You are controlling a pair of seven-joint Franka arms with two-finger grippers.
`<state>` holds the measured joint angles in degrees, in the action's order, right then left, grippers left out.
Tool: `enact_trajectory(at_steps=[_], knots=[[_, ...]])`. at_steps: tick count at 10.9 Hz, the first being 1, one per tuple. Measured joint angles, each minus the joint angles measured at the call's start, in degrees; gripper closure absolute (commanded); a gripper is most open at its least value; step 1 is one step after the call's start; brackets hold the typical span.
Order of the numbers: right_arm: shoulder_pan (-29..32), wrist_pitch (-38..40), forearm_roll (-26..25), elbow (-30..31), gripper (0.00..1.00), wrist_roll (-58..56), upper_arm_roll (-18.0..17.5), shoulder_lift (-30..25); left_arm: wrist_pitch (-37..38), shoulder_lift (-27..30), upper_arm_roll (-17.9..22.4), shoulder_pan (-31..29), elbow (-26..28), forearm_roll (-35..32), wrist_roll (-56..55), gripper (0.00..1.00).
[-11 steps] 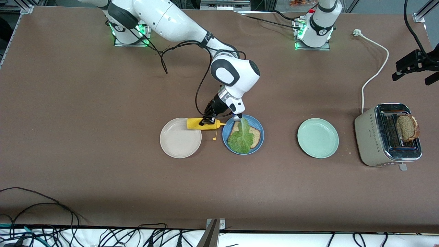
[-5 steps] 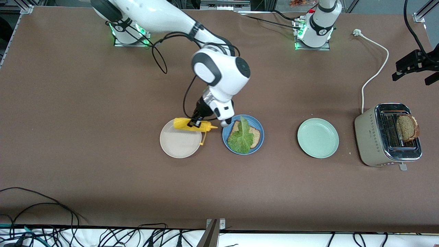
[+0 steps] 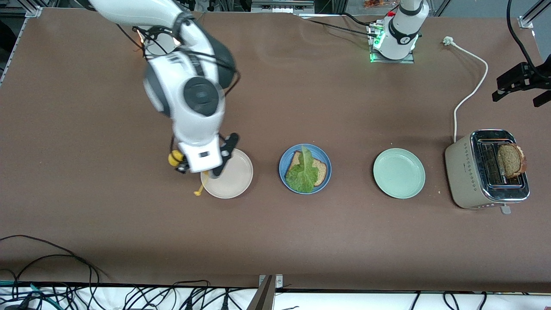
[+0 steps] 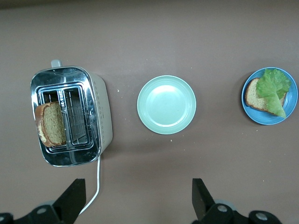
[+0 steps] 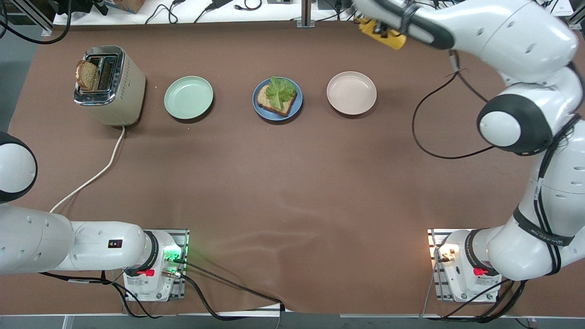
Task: Make sandwich in blue plate with both arms
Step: 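Carry the yellow bottle back beside the white plate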
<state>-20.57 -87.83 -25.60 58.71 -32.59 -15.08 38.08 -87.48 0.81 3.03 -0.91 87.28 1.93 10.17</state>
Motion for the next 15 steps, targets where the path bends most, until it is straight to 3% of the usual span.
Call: enact_trajectory(at_steps=[4,6,8,11,15], knots=[[2.84,-0.93,21.41,1.23,1.0,-17.11,16.95,-4.15,0.0,0.0,-0.09,0.04,0.0,0.01,0.0,0.0],[4.18,-3.59,31.2,5.57,1.0,-25.06,23.65,-5.62,0.0,0.0,-0.09,0.04,0.0,0.01,0.0,0.0],[7.05,-7.84,40.17,13.77,1.0,-31.86,26.83,-8.03,0.0,0.0,-0.12,0.05,0.0,0.02,0.0,0.0],[10.61,-14.7,50.1,27.73,1.0,-42.9,28.08,-12.13,0.01,0.0,-0.39,0.24,0.0,0.03,0.0,0.0],[10.68,-21.11,67.72,44.68,1.0,-67.5,32.62,-15.21,0.0,0.0,-0.74,0.29,0.0,0.05,0.0,0.0]])
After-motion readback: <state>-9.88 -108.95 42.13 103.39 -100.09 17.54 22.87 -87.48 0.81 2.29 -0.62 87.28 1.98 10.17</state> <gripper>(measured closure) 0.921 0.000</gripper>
